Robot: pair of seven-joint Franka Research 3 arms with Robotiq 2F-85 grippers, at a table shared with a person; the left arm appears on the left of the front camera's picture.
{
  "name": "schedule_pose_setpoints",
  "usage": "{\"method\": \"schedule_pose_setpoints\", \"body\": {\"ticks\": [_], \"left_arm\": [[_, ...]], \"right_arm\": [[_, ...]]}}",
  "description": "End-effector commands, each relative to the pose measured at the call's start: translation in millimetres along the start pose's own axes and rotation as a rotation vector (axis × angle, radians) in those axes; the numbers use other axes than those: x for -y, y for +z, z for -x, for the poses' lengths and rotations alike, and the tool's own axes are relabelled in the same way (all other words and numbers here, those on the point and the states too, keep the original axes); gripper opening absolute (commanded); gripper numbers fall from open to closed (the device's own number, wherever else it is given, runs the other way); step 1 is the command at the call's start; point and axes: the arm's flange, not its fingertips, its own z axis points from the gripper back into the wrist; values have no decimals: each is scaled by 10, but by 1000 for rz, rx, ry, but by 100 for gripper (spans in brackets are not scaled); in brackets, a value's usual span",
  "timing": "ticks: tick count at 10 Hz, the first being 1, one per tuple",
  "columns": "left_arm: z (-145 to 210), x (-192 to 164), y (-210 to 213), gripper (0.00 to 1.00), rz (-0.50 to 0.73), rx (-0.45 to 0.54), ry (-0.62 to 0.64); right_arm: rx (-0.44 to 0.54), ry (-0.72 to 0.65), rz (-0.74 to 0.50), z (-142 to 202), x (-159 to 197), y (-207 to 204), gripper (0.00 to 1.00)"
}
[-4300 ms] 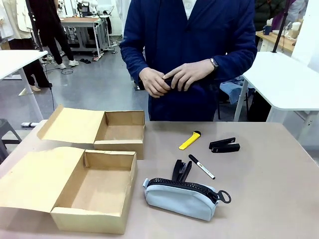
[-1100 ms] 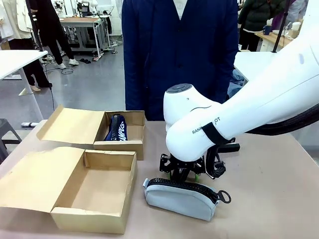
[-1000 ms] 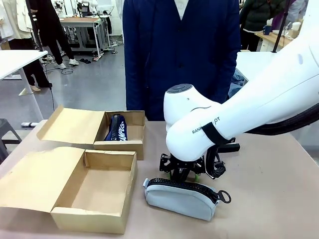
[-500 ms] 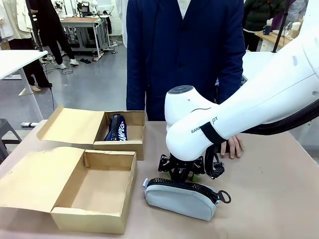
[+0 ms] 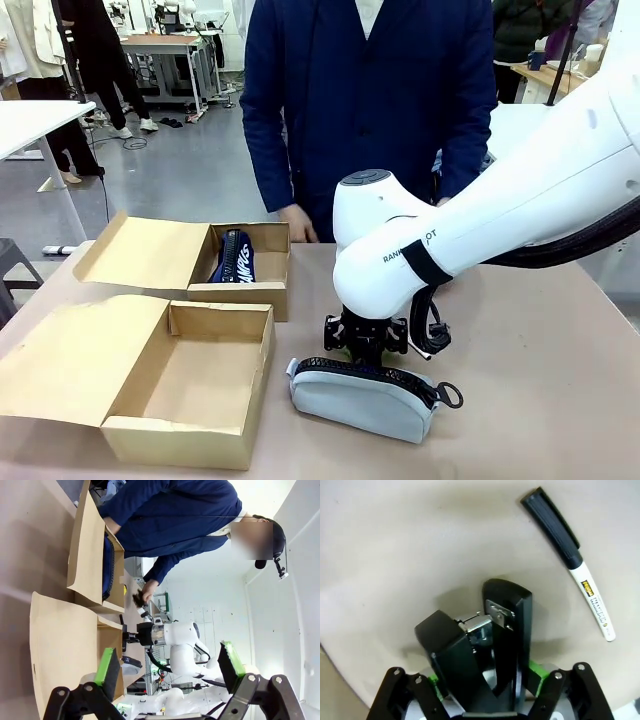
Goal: Place items inside the box.
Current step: Pick up a Pencil pouch or Stapler and place it inside the Mailer Box closest to the robot.
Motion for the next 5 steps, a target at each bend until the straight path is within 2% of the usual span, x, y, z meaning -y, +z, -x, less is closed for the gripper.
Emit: {"method": "schedule_pose_setpoints", "body": {"ticks": [1,5], "left_arm": [[17,15,8,100,14,-2,-23],[17,15,8,100,14,-2,-23]], "right_arm": [[-21,8,-15,-21,-37,-71,0],[-23,8,-12,-28,-35,-70,0]]}}
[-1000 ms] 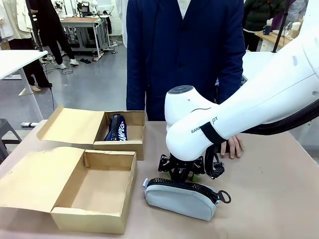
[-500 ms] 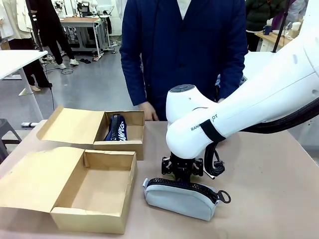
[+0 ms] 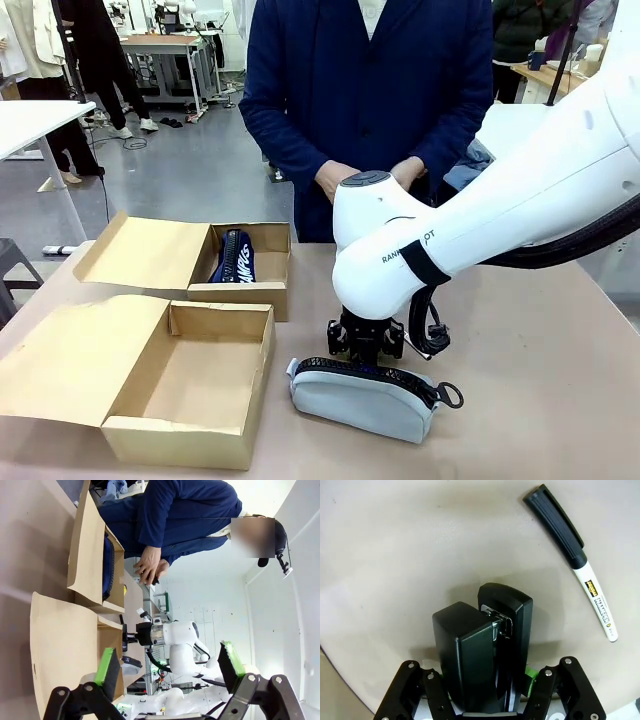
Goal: Place items inside the box.
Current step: Pick up a Pencil pouch or Stapler and place it inside the Mailer Box closest to the robot.
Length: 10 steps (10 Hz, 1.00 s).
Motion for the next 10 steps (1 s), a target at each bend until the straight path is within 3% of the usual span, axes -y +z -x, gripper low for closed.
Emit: {"method": "schedule_pose_setpoints", "body": {"ticks": [1,10], "left_arm": [[17,15,8,100,14,-2,-23],[17,15,8,100,14,-2,-23]], "right_arm": [[-15,9,-11,-30,-25,-51,0],[-7,0,-25,-73,-15,-29,0]]}}
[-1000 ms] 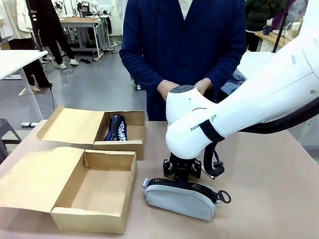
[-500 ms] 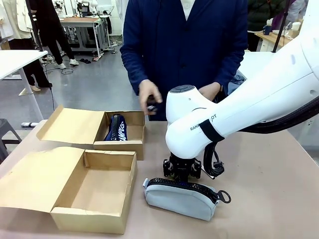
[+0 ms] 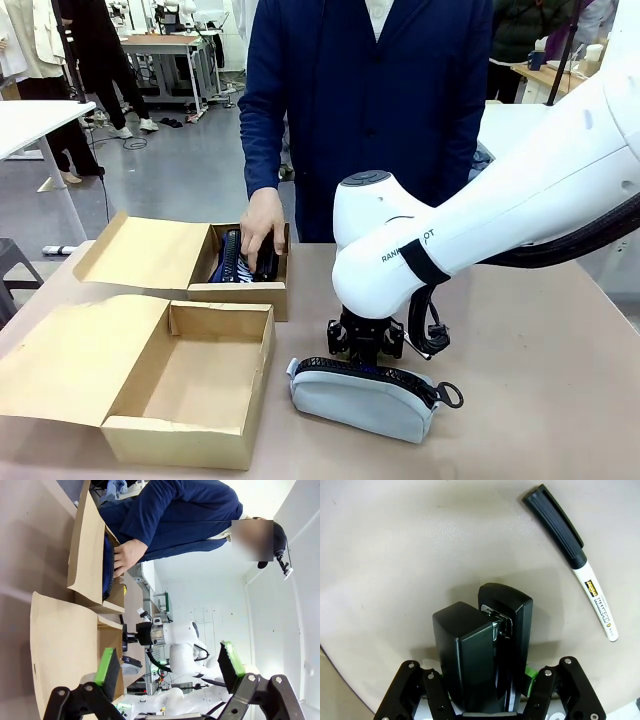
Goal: Place items inside the box.
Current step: Pick up a Pencil pouch or Stapler and place it inside the Mailer Box closest to the robot.
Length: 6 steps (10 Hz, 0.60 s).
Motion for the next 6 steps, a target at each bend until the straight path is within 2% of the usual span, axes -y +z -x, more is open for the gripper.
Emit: {"method": "schedule_pose_setpoints", "body": {"ticks": [1,3,6], "left_arm": [[17,15,8,100,14,-2,-23],[17,15,8,100,14,-2,-23],[17,15,8,100,14,-2,-23]], "right_arm": [[-4,6,-26,-67,-7,-22,0],[29,9,-57,-73,93,195,0],[117,41,-78,198,290,1252,0]]}}
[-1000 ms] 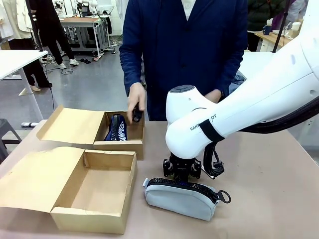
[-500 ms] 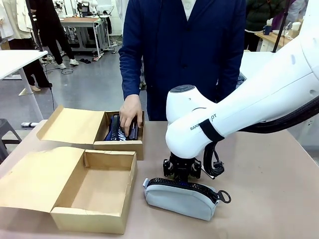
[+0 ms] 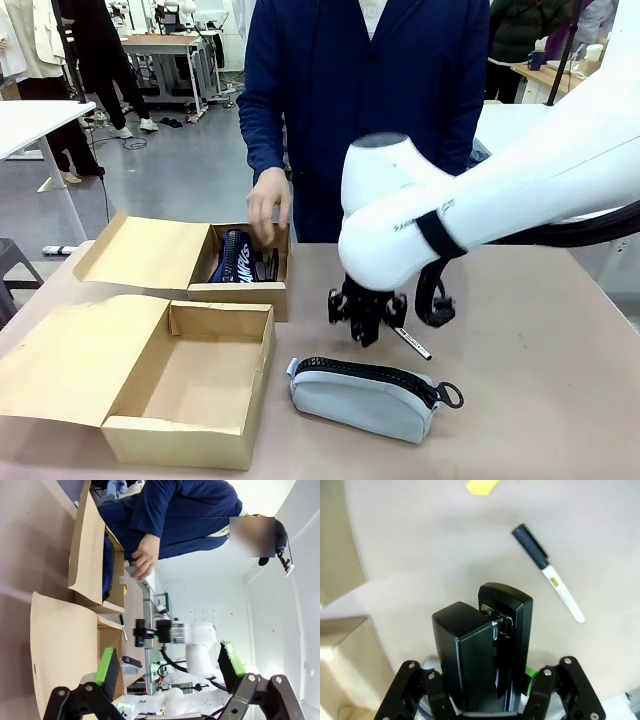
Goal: Place items inside the box.
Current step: Pick up a Pencil pouch or Stapler and place it inside the Mailer Box closest to the robot.
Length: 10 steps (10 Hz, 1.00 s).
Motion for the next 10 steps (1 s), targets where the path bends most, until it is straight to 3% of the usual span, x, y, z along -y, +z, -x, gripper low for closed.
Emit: {"method": "schedule_pose_setpoints", "body": {"ticks": [1,4,5,7,8,10], "left_arm": [[17,14,8,100,14,-2,-23],[17,14,8,100,14,-2,-23],[17,14,8,100,14,-2,-23],[17,14,8,100,14,-2,-23],[17,14,8,100,14,-2,-23],[17,14,8,100,14,-2,-23]], "right_arm": [[31,17,4,263,129,612,0],[-62,48,81,947,166,790,0],[4,19,37,522,83,865,0],[4,19,37,522,83,865,0],[-20,30,66,745,91,877,3],[-2,101,11,899,-537,850,3]]}}
